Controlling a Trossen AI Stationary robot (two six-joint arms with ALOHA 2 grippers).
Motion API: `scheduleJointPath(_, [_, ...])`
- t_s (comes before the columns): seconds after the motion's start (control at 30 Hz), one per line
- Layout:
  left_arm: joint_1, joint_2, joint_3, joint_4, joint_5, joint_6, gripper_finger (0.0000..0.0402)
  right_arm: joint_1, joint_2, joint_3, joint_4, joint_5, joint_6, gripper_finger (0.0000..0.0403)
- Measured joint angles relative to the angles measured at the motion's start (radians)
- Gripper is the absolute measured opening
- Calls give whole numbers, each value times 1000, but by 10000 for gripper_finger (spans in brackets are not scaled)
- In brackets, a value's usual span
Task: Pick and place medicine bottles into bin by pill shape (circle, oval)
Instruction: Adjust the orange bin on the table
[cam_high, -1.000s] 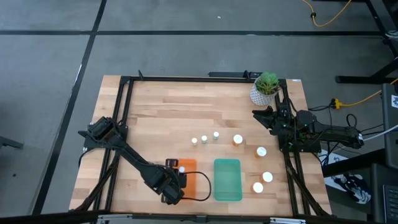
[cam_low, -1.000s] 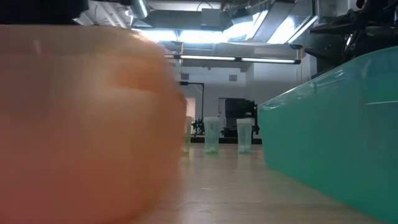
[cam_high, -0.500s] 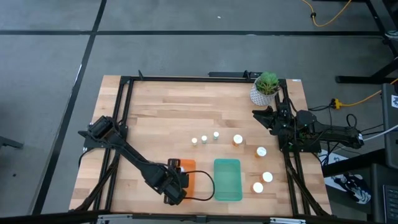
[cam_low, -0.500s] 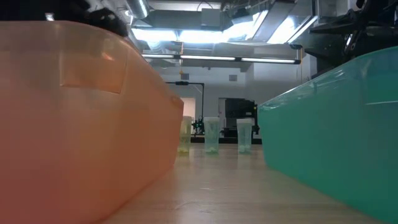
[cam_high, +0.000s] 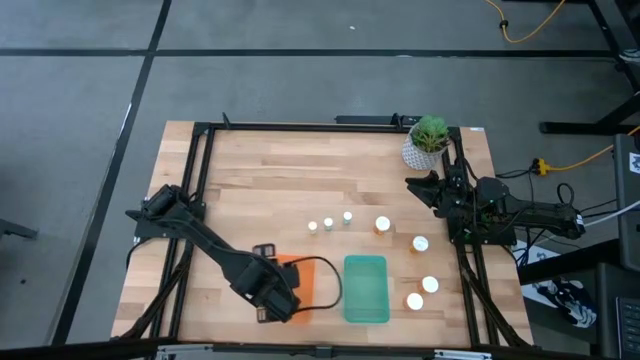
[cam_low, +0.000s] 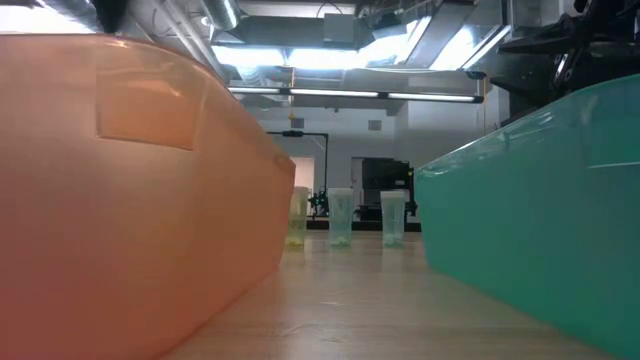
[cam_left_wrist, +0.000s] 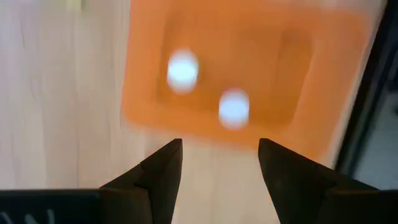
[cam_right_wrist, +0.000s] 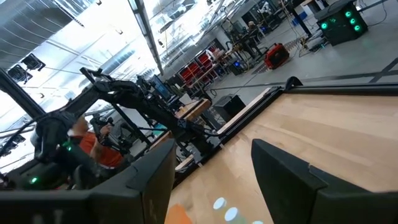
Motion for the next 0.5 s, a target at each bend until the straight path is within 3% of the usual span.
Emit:
scheduleJointPath(0.13, [-32,-1,-13,-38,78,-49,198,0,0,0,0,-1,0,213])
scheduleJointPath(0.5, [-84,0,-226,217,100,-94,195,0,0,0,0,-1,-4,213])
